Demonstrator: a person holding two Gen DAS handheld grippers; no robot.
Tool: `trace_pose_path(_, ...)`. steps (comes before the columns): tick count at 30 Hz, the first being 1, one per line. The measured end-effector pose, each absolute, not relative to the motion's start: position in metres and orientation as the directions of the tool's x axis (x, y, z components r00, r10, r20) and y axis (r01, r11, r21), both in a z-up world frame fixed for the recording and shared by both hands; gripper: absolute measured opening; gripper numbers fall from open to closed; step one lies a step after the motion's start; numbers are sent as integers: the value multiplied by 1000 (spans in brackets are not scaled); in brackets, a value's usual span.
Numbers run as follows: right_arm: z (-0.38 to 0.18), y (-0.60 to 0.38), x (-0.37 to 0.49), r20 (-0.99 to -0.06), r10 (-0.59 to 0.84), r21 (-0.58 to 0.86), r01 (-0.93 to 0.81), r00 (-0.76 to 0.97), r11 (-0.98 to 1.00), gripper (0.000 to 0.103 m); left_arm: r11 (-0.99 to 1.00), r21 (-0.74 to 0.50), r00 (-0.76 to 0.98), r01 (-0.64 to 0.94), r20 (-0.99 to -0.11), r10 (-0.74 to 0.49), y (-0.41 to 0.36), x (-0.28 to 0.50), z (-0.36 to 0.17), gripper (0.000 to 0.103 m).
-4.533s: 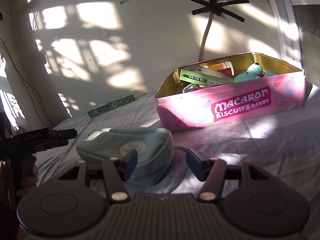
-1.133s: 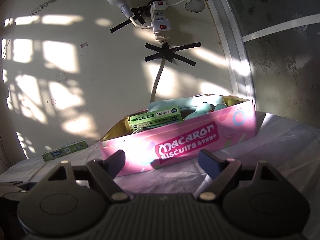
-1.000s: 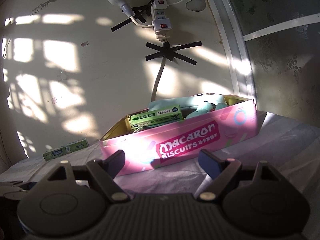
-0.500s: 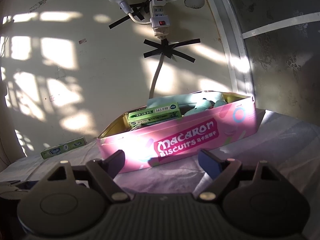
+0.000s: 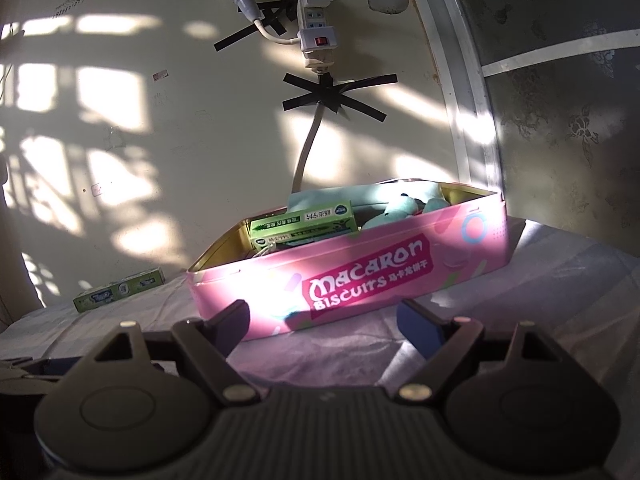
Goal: Organize objects
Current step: 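Withdraw the right tool and move it toward the Crest toothpaste box, then close the right tool around the Crest toothpaste box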
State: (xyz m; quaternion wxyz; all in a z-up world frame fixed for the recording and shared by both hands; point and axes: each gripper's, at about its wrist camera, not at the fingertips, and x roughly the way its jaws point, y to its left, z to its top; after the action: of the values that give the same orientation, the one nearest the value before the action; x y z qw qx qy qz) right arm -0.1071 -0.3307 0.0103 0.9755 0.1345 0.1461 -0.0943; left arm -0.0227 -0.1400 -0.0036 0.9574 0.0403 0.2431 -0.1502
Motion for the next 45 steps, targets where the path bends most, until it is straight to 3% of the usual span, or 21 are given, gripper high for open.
trace_pose_path(7,40,-296,-100,-239,-33,165,74,970,984,83,971,-4,854,241,-474,-214,-85,-4,14,91)
trace_pose_path(12,61,-246,-66,-245,142,84,-125,959,989,83,999,21,881,48,-471,-33,-9,32,22,91)
trace_pose_path(17,70,-188,4,-323,315,103,-298,892,949,83,980,35,872,-195,-452,190,62,63,9,91)
trace_pose_path(18,71,-180,19,-339,333,116,-312,880,943,83,974,-39,847,-224,-502,175,76,68,5,90)
trace_pose_path(20,74,-159,59,-377,368,136,-343,850,930,84,959,-170,849,-228,-516,111,94,70,4,90)
trace_pose_path(27,72,-56,176,-519,372,-172,-521,769,836,89,934,-254,830,-252,-553,73,107,77,1,91)
trace_pose_path(34,41,13,262,-669,277,-419,-659,689,625,84,923,-292,828,-249,-558,47,113,79,-2,94)
trace_pose_path(39,24,27,283,-767,276,-399,-767,580,502,84,923,-311,829,-227,-560,15,112,77,-2,98)
trace_pose_path(45,16,29,292,-765,332,-387,-806,552,448,87,916,-341,831,-213,-556,-13,112,76,-2,101)
